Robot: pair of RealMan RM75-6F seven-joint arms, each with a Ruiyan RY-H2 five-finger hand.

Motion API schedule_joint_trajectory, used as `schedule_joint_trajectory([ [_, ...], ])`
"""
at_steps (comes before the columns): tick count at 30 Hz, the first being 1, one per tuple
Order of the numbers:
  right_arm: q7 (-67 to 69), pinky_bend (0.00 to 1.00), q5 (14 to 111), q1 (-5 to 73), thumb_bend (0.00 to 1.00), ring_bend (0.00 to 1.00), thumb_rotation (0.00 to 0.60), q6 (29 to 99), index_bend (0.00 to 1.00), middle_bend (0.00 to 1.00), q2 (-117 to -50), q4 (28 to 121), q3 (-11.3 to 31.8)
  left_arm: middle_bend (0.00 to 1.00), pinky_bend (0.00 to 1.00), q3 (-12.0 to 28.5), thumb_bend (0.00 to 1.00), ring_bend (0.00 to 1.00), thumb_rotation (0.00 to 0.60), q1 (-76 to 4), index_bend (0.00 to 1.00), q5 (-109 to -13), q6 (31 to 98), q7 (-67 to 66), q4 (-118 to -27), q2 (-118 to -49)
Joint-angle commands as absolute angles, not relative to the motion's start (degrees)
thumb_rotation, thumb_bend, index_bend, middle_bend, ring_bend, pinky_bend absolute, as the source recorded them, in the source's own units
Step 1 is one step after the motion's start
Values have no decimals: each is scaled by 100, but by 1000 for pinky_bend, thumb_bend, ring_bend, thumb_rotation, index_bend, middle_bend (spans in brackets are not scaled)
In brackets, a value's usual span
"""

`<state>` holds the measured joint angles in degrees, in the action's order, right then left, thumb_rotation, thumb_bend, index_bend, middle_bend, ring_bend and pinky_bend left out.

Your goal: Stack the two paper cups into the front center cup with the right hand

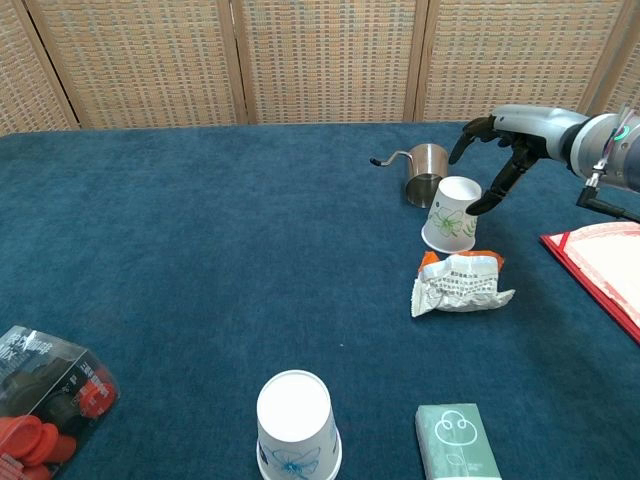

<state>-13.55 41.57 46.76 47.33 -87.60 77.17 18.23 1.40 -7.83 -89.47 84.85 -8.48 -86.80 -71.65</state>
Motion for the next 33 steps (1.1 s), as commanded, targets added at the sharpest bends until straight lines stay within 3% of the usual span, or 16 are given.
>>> schedule_joint_trajectory([
  [1,-1335,0,4139,4711,56,0,600,4697,317,0,-8820,7611,1799,0,0,137,259,0,600,-787,0,-8942,8476,-856,-8679,-7168],
  [11,-1214,0,4113,4770,55,0,600,4553,329,0,-8983,7288,1736,0,0,140,259,0,600,-801,0,-8906,8445,-862,-8668,-7178],
  [21,-1182,0,4291,4762,55,0,600,4744,495,39,-9086,7319,1721,0,0,118,259,0,600,-807,0,-8939,8449,-867,-8682,-7180],
  [33,-1214,0,4321,4739,55,0,600,4914,511,52,-8808,7737,1841,0,0,116,258,0,600,-814,0,-8935,8442,-812,-8675,-7165],
])
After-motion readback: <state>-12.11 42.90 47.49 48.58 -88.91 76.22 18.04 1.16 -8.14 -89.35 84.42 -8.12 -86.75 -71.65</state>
